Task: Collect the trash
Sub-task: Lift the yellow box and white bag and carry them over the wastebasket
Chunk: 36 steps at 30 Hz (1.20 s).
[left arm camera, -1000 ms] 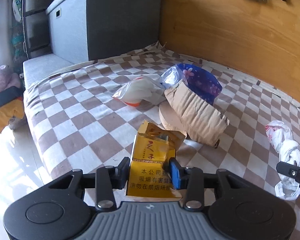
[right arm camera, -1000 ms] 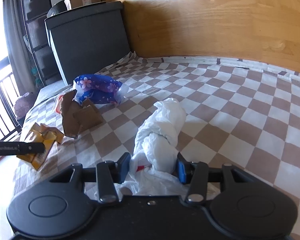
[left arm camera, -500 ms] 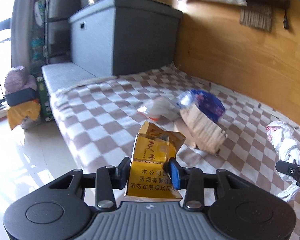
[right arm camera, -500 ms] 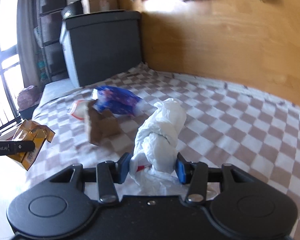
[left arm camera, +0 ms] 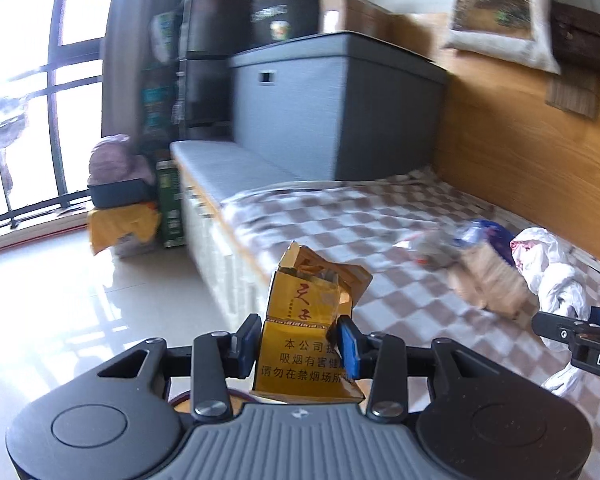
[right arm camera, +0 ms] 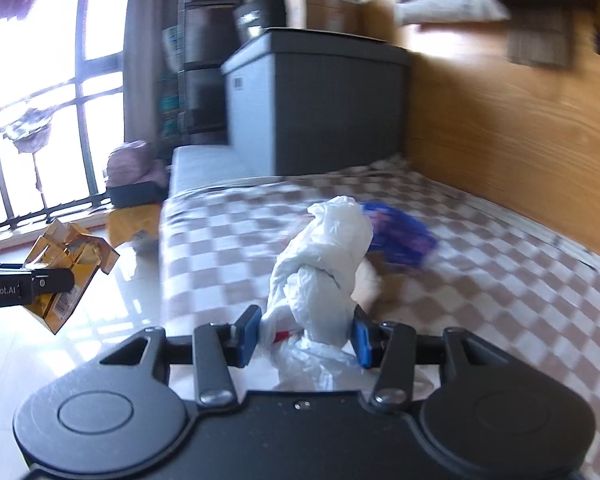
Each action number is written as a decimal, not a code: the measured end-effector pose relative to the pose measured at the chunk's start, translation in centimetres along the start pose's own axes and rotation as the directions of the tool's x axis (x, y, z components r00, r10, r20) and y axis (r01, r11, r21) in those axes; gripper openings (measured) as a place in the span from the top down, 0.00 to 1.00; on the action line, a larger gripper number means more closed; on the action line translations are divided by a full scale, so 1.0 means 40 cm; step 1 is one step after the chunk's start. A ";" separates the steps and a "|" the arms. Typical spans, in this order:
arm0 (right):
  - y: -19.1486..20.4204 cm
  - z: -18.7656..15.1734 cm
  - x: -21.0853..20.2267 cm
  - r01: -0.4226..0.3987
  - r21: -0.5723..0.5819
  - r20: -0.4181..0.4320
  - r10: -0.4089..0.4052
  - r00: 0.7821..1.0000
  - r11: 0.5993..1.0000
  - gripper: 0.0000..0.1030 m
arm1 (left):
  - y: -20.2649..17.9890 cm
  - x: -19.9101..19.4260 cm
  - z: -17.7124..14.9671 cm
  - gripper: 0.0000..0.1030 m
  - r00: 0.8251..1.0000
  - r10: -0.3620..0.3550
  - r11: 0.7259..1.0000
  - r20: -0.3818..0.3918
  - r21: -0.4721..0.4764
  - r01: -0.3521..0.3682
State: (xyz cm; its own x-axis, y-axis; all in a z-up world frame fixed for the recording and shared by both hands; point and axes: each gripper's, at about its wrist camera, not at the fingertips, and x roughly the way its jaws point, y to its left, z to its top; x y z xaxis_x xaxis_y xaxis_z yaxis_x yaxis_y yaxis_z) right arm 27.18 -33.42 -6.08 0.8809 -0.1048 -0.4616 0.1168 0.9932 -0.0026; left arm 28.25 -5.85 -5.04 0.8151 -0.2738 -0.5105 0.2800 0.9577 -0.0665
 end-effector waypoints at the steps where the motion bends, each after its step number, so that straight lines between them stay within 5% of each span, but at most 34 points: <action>1: 0.025 0.004 0.006 -0.012 -0.013 -0.002 0.012 1.000 1.000 0.54 | 0.021 -0.008 -0.003 0.59 1.000 0.012 1.000 0.000 -0.010 -0.012; 16: 0.350 -0.022 0.122 -0.200 -0.119 -0.100 0.188 0.977 0.973 0.54 | 0.262 -0.019 -0.090 0.59 0.991 0.123 0.980 -0.056 -0.152 -0.130; 27: 0.466 -0.115 0.295 -0.258 -0.128 -0.254 0.220 0.942 0.958 0.54 | 0.378 0.146 -0.221 0.59 0.973 0.123 0.957 -0.194 -0.238 -0.168; 36: 0.542 -0.208 0.457 -0.301 -0.122 -0.384 0.235 0.893 0.946 0.54 | 0.456 0.301 -0.312 0.59 0.949 0.093 0.945 -0.300 -0.273 -0.179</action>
State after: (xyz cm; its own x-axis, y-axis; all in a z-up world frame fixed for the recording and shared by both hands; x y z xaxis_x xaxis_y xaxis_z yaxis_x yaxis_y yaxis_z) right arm 42.00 -13.37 -21.94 0.6380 0.1592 -0.7534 -0.2103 0.9772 0.0284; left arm 36.83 9.42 -23.07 0.6476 -0.1445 -0.7482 -0.0196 0.9784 -0.2059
